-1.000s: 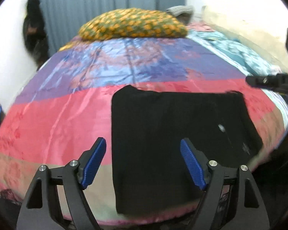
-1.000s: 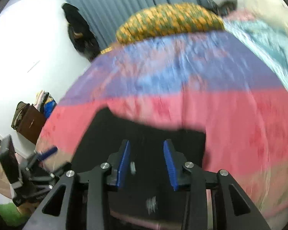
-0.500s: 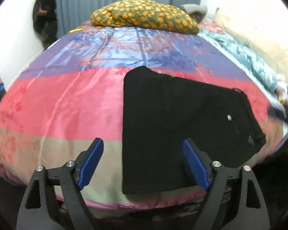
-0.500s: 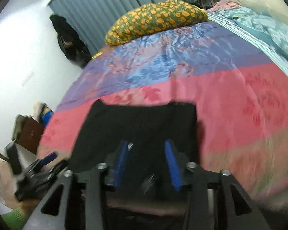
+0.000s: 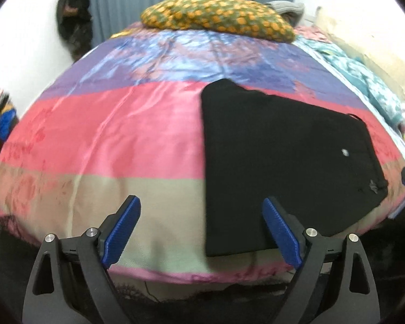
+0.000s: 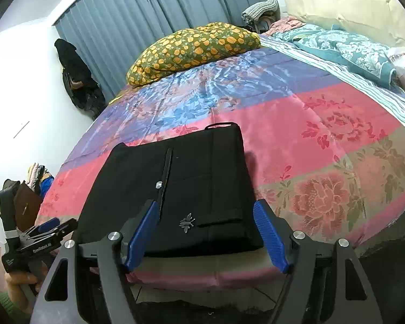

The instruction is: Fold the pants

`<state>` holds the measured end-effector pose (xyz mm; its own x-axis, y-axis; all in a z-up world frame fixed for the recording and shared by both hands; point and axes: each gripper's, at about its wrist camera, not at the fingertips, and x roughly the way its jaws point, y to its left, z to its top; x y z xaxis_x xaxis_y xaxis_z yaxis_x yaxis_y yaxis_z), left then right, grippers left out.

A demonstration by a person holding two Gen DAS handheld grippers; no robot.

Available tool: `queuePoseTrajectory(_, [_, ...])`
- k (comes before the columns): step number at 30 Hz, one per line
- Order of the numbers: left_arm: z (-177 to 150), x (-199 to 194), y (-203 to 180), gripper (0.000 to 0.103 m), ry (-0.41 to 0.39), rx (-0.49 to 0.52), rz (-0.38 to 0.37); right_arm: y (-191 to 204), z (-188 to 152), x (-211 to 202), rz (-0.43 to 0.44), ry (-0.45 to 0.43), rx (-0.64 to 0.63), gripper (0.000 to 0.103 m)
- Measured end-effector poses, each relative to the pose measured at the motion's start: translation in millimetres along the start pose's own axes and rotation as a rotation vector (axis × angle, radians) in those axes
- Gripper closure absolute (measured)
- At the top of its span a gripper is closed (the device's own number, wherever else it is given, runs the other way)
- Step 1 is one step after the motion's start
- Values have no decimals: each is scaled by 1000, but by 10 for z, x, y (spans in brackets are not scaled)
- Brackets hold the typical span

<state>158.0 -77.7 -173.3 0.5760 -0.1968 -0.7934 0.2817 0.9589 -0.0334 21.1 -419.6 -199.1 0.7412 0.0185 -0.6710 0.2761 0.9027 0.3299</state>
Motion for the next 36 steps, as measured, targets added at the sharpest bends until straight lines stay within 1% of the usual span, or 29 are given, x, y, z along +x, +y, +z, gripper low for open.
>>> queuePoseTrajectory(3, [-37, 127, 172, 10, 32, -47, 4, -27, 12, 16, 8, 19, 35, 30])
queuePoseTrajectory(4, [-48, 156, 219, 10, 36, -60, -5, -105, 35, 111, 17, 25, 57, 30])
queuePoseTrajectory(7, [-48, 186, 301, 10, 44, -81, -24, -217, 51, 159, 29, 32, 104, 29])
queuePoseTrajectory(9, [-65, 175, 330, 10, 48, -84, -37, -254, 51, 180, 38, 36, 121, 25])
queuePoseTrajectory(10, [-75, 155, 355, 10, 50, -85, -46, -262, 51, 189, 44, 39, 125, 25])
queuePoseTrajectory(11, [-59, 162, 369, 10, 54, -88, -64, -274, 56, 200, 55, 43, 131, 25])
queuePoseTrajectory(13, [8, 169, 417, 10, 60, -99, -133, -315, 95, 195, 100, 45, 151, 24])
queuePoseTrajectory(14, [52, 180, 454, 10, 62, -111, -164, -351, 126, 192, 125, 42, 163, 20])
queuePoseTrajectory(15, [111, 208, 492, 10, 69, -125, -199, -403, 171, 205, 156, 41, 179, 12])
queuePoseTrajectory(16, [153, 244, 518, 10, 82, -134, -225, -488, 245, 253, 195, 54, 194, 9])
queuePoseTrajectory(17, [236, 358, 557, 10, 128, -152, -277, -572, 318, 339, 228, 87, 203, 6])
queuePoseTrajectory(18, [280, 453, 568, 10, 165, -160, -309, -651, 384, 443, 255, 130, 210, 6])
queuePoseTrajectory(19, [322, 575, 565, 10, 209, -166, -339, -751, 457, 607, 280, 194, 214, 6])
queuePoseTrajectory(20, [363, 703, 548, 12, 240, -172, -348, -819, 501, 732, 292, 242, 212, 6])
queuePoseTrajectory(21, [386, 777, 523, 12, 251, -172, -354, -885, 535, 861, 307, 287, 214, 6])
queuePoseTrajectory(23, [428, 924, 417, 12, 269, -168, -391, -988, 555, 1149, 372, 384, 251, 7])
queuePoseTrajectory(24, [443, 989, 351, 12, 277, -169, -412, -1007, 544, 1273, 396, 420, 267, 7])
queuePoseTrajectory(25, [452, 1029, 288, 12, 280, -170, -425, -986, 539, 1370, 403, 434, 253, 7])
queuePoseTrajectory(26, [467, 1056, 199, 16, 280, -168, -444, -935, 550, 1401, 413, 425, 225, 7])
queuePoseTrajectory(27, [469, 1095, 61, 34, 295, -159, -488, -839, 555, 1438, 463, 429, 197, 15])
queuePoseTrajectory(28, [484, 1109, -11, 35, 311, -152, -489, -778, 537, 1476, 514, 448, 196, 17])
queuePoseTrajectory(29, [485, 1084, -99, 39, 301, -126, -436, -674, 503, 1512, 532, 472, 177, 17])
queuePoseTrajectory(30, [485, 1042, -186, 52, 280, -83, -397, -583, 482, 1509, 514, 473, 130, 22])
queuePoseTrajectory(31, [484, 999, -210, 59, 264, -71, -378, -507, 459, 1490, 496, 469, 83, 31])
queuePoseTrajectory(32, [495, 937, -188, 71, 253, -93, -384, -506, 449, 1470, 476, 461, 83, 53])
queuePoseTrajectory(33, [515, 888, -158, 80, 247, -117, -403, -542, 441, 1435, 487, 447, 130, 58])
queuePoseTrajectory(34, [538, 831, -141, 81, 237, -132, -423, -545, 441, 1399, 503, 436, 147, 59])
queuePoseTrajectory(36, [633, 671, -174, 82, 203, -111, -426, -470, 482, 1294, 524, 412, 140, 62])
